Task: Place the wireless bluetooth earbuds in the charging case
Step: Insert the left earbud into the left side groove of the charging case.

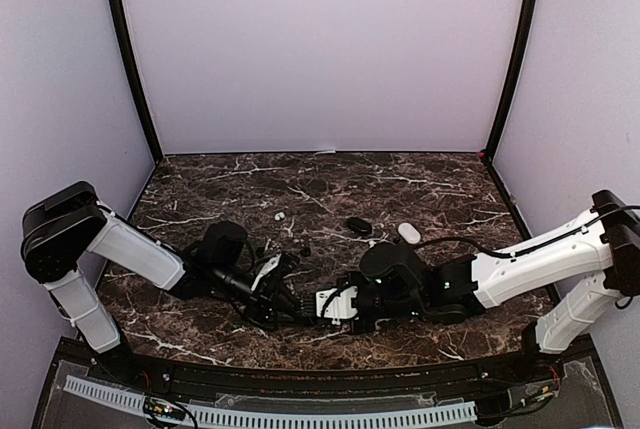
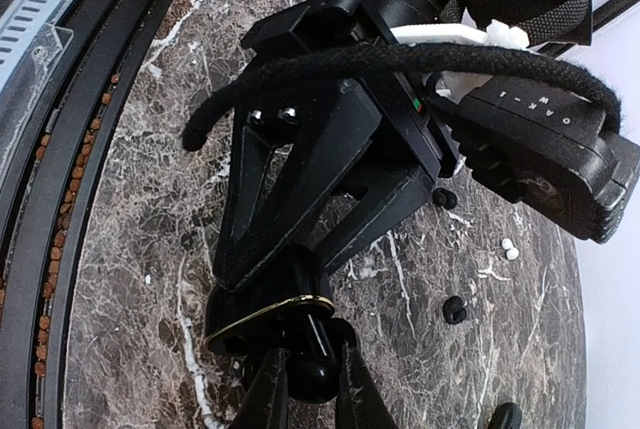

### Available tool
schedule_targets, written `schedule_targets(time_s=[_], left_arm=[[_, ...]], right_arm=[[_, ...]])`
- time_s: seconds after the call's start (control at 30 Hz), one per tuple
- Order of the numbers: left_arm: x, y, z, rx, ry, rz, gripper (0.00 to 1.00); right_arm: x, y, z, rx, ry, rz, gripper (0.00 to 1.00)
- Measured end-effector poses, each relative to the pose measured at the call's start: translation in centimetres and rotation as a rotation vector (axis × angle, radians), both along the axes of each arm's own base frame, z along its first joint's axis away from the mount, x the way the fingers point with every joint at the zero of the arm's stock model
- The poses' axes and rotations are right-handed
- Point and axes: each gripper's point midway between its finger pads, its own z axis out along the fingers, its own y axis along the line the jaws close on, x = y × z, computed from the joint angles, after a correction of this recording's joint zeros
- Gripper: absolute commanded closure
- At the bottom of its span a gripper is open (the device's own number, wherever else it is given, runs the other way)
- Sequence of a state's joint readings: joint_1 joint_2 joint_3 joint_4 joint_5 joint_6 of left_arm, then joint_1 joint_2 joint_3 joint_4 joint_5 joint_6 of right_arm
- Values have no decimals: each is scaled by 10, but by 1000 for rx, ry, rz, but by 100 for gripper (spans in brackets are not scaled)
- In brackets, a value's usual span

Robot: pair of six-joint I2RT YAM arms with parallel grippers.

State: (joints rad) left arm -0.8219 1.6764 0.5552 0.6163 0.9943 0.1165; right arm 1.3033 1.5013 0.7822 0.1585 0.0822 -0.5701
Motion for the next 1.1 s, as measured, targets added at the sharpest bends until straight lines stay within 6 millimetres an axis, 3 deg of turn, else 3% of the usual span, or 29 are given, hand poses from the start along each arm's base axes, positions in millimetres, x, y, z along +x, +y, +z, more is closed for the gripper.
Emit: schedule_targets(time_s=[0.3,1.1], left_arm=[[0,1,-8,36,29,9,94],[2,-2,1,15,70,25,94]], right_arm=[[-2,3,-9,-54,-80,1,100],[-5,10,-1,-38,-176,3,100]])
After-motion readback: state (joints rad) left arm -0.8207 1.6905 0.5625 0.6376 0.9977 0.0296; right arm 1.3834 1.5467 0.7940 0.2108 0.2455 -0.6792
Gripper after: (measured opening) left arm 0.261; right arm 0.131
